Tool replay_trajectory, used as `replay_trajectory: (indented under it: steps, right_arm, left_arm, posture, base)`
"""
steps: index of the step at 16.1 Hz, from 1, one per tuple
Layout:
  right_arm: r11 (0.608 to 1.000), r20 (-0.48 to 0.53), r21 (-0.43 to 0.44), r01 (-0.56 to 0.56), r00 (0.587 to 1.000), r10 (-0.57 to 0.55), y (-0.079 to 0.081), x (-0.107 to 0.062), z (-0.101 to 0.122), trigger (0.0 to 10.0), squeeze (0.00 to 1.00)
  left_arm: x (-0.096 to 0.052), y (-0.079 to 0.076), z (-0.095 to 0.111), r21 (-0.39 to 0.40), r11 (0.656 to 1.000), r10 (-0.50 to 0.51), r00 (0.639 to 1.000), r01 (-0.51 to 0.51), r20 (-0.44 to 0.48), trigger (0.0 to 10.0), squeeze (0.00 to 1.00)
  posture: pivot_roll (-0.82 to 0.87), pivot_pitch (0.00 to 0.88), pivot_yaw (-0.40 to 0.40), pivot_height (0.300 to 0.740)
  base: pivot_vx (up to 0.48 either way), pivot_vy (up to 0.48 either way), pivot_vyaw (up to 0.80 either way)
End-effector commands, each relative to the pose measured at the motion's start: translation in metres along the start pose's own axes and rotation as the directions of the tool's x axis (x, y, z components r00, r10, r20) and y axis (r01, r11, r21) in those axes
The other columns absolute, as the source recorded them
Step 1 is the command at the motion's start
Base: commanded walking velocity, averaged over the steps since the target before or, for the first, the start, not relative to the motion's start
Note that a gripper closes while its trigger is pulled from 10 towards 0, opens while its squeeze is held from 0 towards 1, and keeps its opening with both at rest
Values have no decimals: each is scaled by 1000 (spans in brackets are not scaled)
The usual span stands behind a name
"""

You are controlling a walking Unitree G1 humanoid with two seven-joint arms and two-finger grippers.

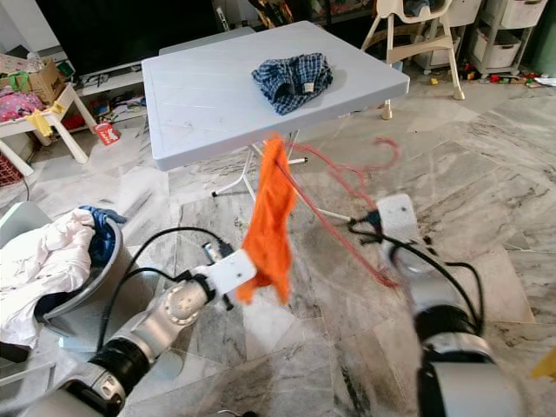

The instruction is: Hang hanger

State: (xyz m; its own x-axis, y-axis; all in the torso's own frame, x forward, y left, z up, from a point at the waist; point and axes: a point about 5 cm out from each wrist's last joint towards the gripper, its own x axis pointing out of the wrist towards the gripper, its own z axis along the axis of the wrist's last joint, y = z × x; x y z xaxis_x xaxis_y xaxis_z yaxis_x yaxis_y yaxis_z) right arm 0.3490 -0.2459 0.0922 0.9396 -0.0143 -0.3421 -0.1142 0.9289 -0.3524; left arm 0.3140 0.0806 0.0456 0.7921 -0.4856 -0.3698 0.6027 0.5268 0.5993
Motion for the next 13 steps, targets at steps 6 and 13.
replay_trajectory:
  steps: [6, 13]
  right_arm:
    - [859, -33, -494, -131, 991, 132, -18, -21, -19, 10000, 0]
    - [660, -160, -667, -345, 932, 326, -37, -50, -40, 10000, 0]
  left_arm:
    - [-21, 35, -40, -33, 978, 202, 973, -207, -110, 10000, 0]
    - [-30, 71, -44, 12, 971, 240, 968, -240, -70, 10000, 0]
  posture:
    - [-133, 0, 131, 740]
    - [-142, 0, 122, 740]
  base:
    - [0, 0, 0]
    - [0, 0, 0]
